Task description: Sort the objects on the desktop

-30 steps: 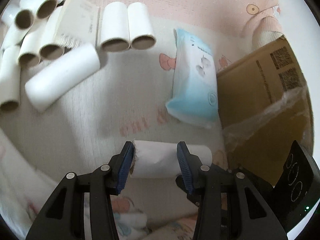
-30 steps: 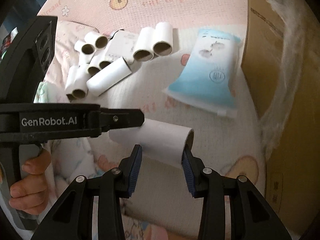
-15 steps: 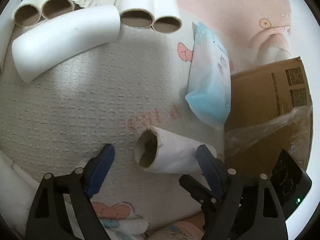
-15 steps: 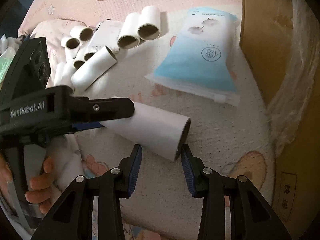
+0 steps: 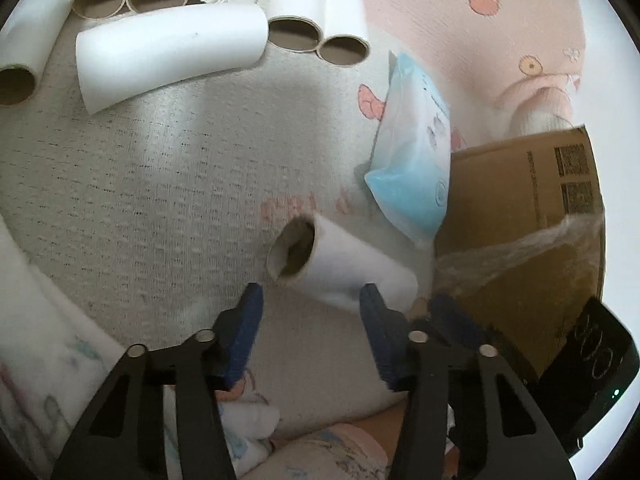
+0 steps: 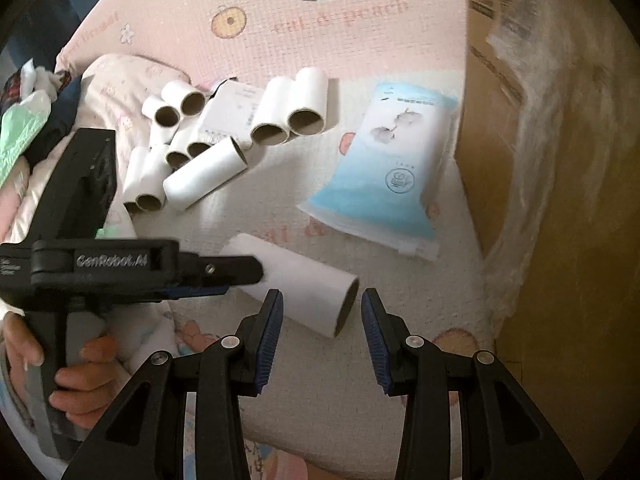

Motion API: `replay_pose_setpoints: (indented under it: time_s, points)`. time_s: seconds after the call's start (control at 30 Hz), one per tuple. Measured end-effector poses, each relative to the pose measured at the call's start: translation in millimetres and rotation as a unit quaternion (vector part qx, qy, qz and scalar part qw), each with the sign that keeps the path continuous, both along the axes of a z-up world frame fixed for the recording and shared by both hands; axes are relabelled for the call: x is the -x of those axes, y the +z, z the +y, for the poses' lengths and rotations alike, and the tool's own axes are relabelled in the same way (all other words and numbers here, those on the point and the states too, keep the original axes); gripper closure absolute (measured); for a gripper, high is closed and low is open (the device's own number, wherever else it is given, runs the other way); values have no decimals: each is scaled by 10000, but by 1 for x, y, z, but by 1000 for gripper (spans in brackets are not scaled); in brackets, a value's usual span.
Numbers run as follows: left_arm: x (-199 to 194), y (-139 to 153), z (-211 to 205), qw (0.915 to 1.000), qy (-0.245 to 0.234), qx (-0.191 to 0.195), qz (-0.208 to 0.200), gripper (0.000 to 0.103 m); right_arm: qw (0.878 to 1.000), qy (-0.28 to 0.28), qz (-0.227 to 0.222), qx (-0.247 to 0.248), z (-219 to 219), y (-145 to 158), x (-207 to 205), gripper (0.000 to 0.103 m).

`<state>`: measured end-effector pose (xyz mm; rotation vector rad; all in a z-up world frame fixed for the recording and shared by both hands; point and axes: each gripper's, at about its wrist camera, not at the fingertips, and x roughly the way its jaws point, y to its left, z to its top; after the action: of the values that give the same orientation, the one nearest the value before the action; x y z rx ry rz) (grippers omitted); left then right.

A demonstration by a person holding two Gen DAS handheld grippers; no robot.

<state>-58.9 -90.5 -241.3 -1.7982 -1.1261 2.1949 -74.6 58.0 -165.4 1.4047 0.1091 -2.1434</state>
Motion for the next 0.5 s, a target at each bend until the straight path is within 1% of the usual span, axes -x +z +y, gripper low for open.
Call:
replay_pose_setpoints:
  time_s: [0.07,0.1,0.13,0.23,0.3,0.37,0.43,0.5]
  points:
    - [0,1,1,10000,-20,-30,37,55,9998,164,76,-118,-7,-2,-1,66]
    - [2,0,-1,9999,11,-100,65,59,9995,228,133,-176,-10,-2,-2,66]
    - [-15,2,-5,9998,40,-150,91,61,9990,318,203,-238,-15,-3,-3,66]
    - [-12,-1,-7,9987,222,-417,171,61,9962,618,422,-440,-28,-4,-2,66]
    - [-9,-1,-8,9976,341,-529,272,61,9947,766,496,-482,-33,-4,-1,66]
    - [-5,0,-7,9967,400,-565,415,61,9932,902,534,-510,-37,-4,3,66]
    - [2,-2,-4,9966,420,-554,441,61,9921,978,548,-563,-40,-5,7,66]
    - [6,-6,-4,9959,470,-640,425,61,9918,1040,462,-580,-43,-7,10,66]
